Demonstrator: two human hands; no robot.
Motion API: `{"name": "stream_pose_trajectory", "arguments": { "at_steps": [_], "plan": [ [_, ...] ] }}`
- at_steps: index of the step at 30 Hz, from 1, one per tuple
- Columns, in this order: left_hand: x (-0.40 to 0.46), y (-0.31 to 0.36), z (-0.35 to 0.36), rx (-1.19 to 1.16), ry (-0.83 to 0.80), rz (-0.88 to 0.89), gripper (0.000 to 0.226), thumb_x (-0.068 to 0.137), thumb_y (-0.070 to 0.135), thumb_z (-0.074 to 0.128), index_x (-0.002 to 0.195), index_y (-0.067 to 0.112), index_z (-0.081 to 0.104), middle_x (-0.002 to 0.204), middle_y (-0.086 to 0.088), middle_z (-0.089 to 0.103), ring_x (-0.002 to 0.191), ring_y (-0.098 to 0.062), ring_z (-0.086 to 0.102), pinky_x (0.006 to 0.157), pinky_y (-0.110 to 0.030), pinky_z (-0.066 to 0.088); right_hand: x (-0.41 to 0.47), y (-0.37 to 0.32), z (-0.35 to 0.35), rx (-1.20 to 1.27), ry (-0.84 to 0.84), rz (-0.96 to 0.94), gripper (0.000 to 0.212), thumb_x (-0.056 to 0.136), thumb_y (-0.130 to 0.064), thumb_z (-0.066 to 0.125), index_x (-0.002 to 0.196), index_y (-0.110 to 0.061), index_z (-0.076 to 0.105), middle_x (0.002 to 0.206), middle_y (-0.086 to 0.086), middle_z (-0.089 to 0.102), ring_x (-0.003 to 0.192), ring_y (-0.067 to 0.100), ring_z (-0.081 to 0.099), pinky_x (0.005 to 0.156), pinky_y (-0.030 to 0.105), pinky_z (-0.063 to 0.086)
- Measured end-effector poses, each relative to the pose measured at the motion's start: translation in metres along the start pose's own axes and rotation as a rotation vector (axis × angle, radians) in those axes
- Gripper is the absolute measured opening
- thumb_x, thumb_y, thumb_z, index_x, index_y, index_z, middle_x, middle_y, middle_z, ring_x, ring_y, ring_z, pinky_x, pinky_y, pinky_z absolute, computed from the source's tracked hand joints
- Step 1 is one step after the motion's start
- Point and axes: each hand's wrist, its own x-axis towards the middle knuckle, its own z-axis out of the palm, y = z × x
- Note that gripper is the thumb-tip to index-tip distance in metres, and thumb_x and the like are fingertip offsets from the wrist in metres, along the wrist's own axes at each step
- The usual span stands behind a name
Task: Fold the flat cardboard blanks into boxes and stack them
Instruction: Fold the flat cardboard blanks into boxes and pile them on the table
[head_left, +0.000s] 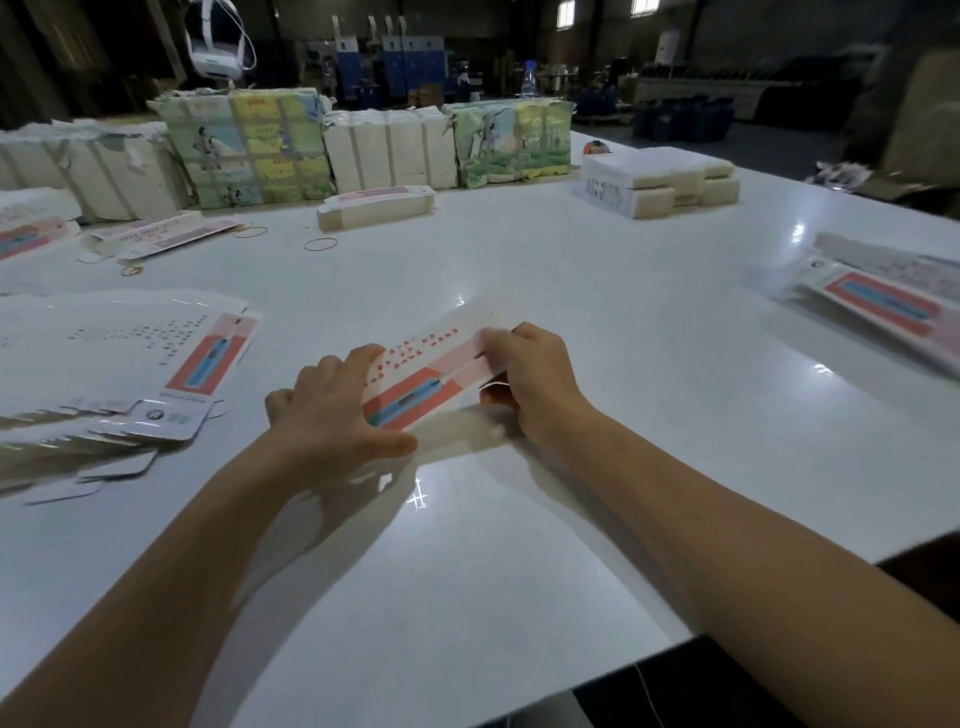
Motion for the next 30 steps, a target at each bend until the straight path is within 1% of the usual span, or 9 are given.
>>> {"name": "stream_pose_trajectory", "arguments": {
  "at_steps": [3, 6, 9, 12, 16, 18, 21, 25, 30],
  "plan": [
    [-0.005, 0.006, 0.006, 0.078, 0.168, 0.063, 0.104, 0.051, 0.075, 0.052, 0.141, 0.029, 0.025, 0.129, 0.001, 0.043, 0.104, -0.015, 0.045, 0.101, -0.051, 0.034, 0.0, 0.001, 0.001, 0.021, -0.031, -0.063, 0.019, 0.091, -0.009, 0.056, 0.073, -0.008, 0.055, 0.083, 0.016, 0.071, 0.061, 0.021, 0.067, 0.047, 0.023, 0.049],
    [-0.009, 0.018, 0.013, 0.131, 0.339, 0.118, 0.107, 0.057, 0.083, 0.046, 0.142, 0.022, 0.028, 0.129, -0.005, 0.047, 0.105, -0.022, 0.05, 0.1, -0.053, 0.034, -0.003, 0.001, 0.001, 0.094, -0.134, -0.062, 0.013, 0.093, -0.01, 0.056, 0.082, -0.005, 0.061, 0.074, 0.01, 0.071, 0.062, 0.021, 0.068, 0.048, 0.023, 0.049],
    [-0.01, 0.024, 0.011, 0.093, 0.44, 0.175, 0.097, 0.063, 0.076, 0.051, 0.139, 0.017, 0.036, 0.121, -0.008, 0.053, 0.095, -0.022, 0.053, 0.092, -0.048, 0.041, -0.005, -0.003, 0.001, 0.216, -0.225, -0.027, 0.016, 0.095, -0.016, 0.052, 0.089, -0.004, 0.062, 0.073, 0.009, 0.07, 0.061, 0.021, 0.066, 0.046, 0.024, 0.049],
    [-0.011, 0.023, 0.004, 0.052, 0.459, 0.235, 0.092, 0.062, 0.065, 0.058, 0.138, 0.016, 0.039, 0.119, -0.009, 0.056, 0.091, -0.02, 0.054, 0.087, -0.045, 0.046, -0.006, -0.007, -0.003, 0.311, -0.318, 0.044, 0.018, 0.094, -0.017, 0.051, 0.093, -0.003, 0.063, 0.075, 0.01, 0.07, 0.062, 0.021, 0.065, 0.044, 0.024, 0.049],
    [-0.015, 0.021, -0.005, -0.022, 0.442, 0.285, 0.09, 0.062, 0.06, 0.061, 0.138, 0.015, 0.041, 0.121, -0.01, 0.057, 0.086, -0.018, 0.053, 0.082, -0.044, 0.052, -0.006, -0.011, -0.01, 0.272, -0.465, 0.055, 0.019, 0.096, -0.008, 0.049, 0.096, 0.003, 0.064, 0.074, 0.01, 0.071, 0.057, 0.017, 0.067, 0.044, 0.021, 0.053],
    [-0.017, 0.018, -0.008, -0.004, 0.421, 0.301, 0.091, 0.061, 0.06, 0.061, 0.138, 0.014, 0.042, 0.121, -0.01, 0.058, 0.085, -0.017, 0.053, 0.081, -0.042, 0.052, -0.004, -0.012, -0.013, 0.165, -0.469, 0.001, 0.015, 0.094, -0.003, 0.052, 0.096, 0.003, 0.065, 0.081, 0.011, 0.072, 0.065, 0.021, 0.07, 0.047, 0.023, 0.055],
    [-0.019, 0.016, -0.008, 0.081, 0.417, 0.306, 0.09, 0.061, 0.059, 0.062, 0.135, 0.012, 0.044, 0.118, -0.011, 0.059, 0.083, -0.016, 0.052, 0.077, -0.041, 0.05, -0.002, -0.011, -0.016, -0.028, -0.44, -0.142, 0.013, 0.091, -0.002, 0.057, 0.093, -0.005, 0.069, 0.088, 0.008, 0.074, 0.078, 0.028, 0.071, 0.051, 0.026, 0.057],
    [-0.017, 0.017, -0.005, 0.174, 0.425, 0.301, 0.087, 0.063, 0.052, 0.077, 0.132, 0.01, 0.046, 0.113, -0.013, 0.06, 0.081, -0.023, 0.057, 0.072, -0.039, 0.05, -0.001, -0.012, -0.018, -0.124, -0.4, -0.205, 0.019, 0.091, -0.002, 0.058, 0.083, -0.012, 0.072, 0.081, 0.006, 0.075, 0.072, 0.027, 0.072, 0.049, 0.026, 0.056],
    [-0.015, 0.017, -0.001, 0.198, 0.435, 0.295, 0.086, 0.063, 0.053, 0.078, 0.131, 0.013, 0.046, 0.11, -0.009, 0.06, 0.078, -0.013, 0.045, 0.068, -0.033, 0.044, 0.001, -0.015, -0.02, -0.173, -0.4, -0.16, 0.019, 0.092, -0.002, 0.056, 0.084, -0.012, 0.071, 0.079, 0.004, 0.075, 0.069, 0.026, 0.072, 0.047, 0.025, 0.055]
  ]
}}
